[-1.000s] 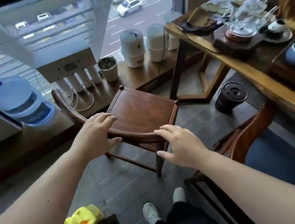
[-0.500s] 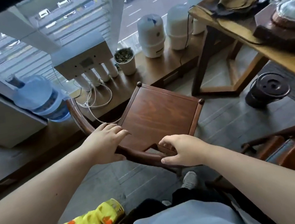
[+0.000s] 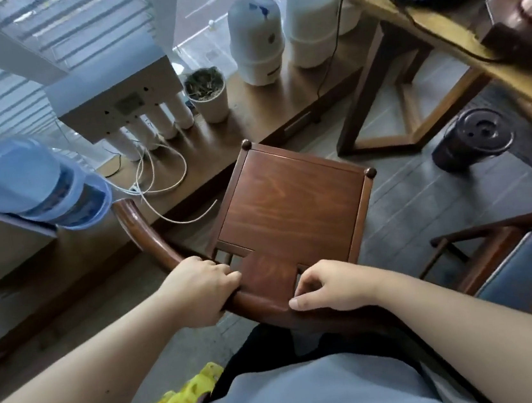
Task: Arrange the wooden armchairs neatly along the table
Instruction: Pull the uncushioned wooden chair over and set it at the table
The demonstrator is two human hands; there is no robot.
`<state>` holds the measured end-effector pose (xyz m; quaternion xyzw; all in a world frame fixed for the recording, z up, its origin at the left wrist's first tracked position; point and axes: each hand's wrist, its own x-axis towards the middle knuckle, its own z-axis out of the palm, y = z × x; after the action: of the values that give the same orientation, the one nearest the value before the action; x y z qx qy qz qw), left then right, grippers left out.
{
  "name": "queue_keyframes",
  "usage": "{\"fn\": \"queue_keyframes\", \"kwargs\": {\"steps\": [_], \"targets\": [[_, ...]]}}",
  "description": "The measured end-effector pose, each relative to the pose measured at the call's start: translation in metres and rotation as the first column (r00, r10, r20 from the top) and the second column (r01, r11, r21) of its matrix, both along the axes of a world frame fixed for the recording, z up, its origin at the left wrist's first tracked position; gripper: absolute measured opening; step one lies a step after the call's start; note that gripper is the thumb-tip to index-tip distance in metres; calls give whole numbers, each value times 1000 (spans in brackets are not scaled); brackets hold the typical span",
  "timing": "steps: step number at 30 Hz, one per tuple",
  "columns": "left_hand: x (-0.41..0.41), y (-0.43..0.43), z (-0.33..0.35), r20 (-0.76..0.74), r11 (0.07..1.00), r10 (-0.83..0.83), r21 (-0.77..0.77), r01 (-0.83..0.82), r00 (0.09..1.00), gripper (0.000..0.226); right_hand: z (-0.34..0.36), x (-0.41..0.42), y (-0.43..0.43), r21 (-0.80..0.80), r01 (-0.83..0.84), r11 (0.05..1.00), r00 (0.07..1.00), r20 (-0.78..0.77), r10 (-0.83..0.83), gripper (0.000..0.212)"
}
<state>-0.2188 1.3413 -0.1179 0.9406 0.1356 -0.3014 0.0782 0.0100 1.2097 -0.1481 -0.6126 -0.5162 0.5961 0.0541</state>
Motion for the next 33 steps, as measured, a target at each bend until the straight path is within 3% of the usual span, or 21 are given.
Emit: {"fn": "queue_keyframes", "kwargs": {"steps": [6, 10, 14, 24, 33], "targets": [[-2, 10, -7, 49, 994, -92, -53, 95, 995, 23, -1, -14, 7, -102, 94, 990, 995, -19, -96, 44], [-7, 15, -11, 83, 999, -38, -1, 39, 996, 29, 7, -8, 1, -201, 15, 980, 999, 33, -9, 44], [-8, 11, -16, 107, 997, -19, 77, 10, 994, 30, 14, -6, -5, -396, -157, 905, 982, 35, 186, 51], [9, -6, -16, 81, 975, -145, 184, 128, 986, 29, 17, -5, -38, -274, -138, 952, 964, 185, 193, 49], [64, -38, -21, 103, 954, -264, 173, 244, 959, 29, 18, 22, -102, -283, 33, 958, 977, 210, 28, 47]]}}
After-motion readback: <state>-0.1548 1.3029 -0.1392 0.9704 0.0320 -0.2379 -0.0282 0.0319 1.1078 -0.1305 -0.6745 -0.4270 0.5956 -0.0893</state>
